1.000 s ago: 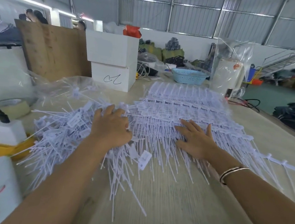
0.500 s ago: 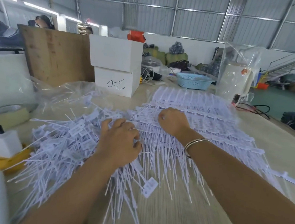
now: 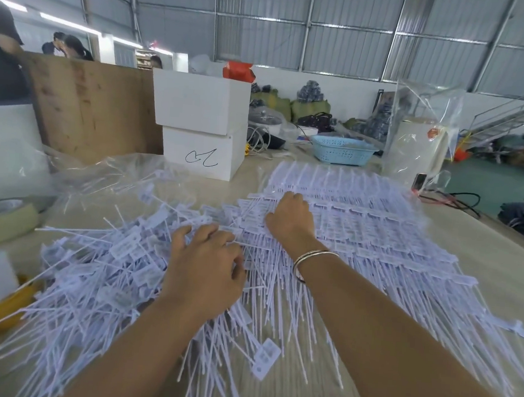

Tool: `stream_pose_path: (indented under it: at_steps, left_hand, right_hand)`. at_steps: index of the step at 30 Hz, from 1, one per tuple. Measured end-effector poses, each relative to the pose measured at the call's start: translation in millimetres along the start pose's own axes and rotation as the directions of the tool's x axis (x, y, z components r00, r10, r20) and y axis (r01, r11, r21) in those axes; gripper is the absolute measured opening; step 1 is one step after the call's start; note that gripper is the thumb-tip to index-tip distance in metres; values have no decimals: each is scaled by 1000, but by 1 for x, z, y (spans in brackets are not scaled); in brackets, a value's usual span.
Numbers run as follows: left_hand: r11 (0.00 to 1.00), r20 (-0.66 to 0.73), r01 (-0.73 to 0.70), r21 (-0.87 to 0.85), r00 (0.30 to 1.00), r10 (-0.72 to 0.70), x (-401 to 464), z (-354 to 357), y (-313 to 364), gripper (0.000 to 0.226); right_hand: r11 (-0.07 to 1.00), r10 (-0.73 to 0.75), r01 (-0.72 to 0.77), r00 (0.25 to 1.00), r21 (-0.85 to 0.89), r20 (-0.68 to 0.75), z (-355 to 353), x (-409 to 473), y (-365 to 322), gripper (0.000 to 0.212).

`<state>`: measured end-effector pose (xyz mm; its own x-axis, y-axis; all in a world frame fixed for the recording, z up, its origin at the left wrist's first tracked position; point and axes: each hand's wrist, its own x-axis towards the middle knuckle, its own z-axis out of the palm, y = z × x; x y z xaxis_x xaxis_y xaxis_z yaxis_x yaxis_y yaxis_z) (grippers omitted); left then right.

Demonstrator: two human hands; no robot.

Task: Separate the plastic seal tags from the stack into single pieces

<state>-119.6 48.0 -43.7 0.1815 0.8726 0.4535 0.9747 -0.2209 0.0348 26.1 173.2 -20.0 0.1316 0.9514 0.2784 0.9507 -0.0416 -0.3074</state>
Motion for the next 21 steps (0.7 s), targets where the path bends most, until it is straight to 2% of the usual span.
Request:
stream_pose_path:
  at_steps: [2,4,6,10,13,15,16,19,21]
  left_hand:
    - [1000,-4,-1,4,1000,1,0,0,0,28]
    - [1000,-5,-1,8,1000,1,0,0,0,30]
    - [1000,1,0,2,1000,0,0,-1,0,30]
    - [1000,11,3,-3,1000,-2,-1,-1,0,28]
    - [1000,11,5,-7,1000,-5,-2,-1,-1,28]
    - [1000,6,13,-16,1000,-13,-2,-1,-1,28]
    - [1000,-1,18,-21,1000,-18,-1,-1,-1,29]
    - [999,-16,32,-34,999,-33,-1,-2,0,30]
    - [999,-11,30,-28,999,-31,-1,-2,1,31]
  right_hand:
    - [997,66,-65,997,-33,46,-1,7,-1,46]
    - [988,86,-71,991,-140,107,-2,13,-1,43]
    - [986,95,-74,986,-146,140,-5,15,2,38]
    - [996,85,-85,993,-2,79,-10,14,10,13]
    - [995,53,-50,998,87,-32,-25,15,14,23]
    - [967,84,-79,996,244,-8,-39,21,16,22]
    - [962,67,-74,997,262,35,-44,22,19,23]
    - [995,-103,99,968,28,230,-48,14,25,30]
    - [970,-192,229,929,-86,318,-43,2,29,32]
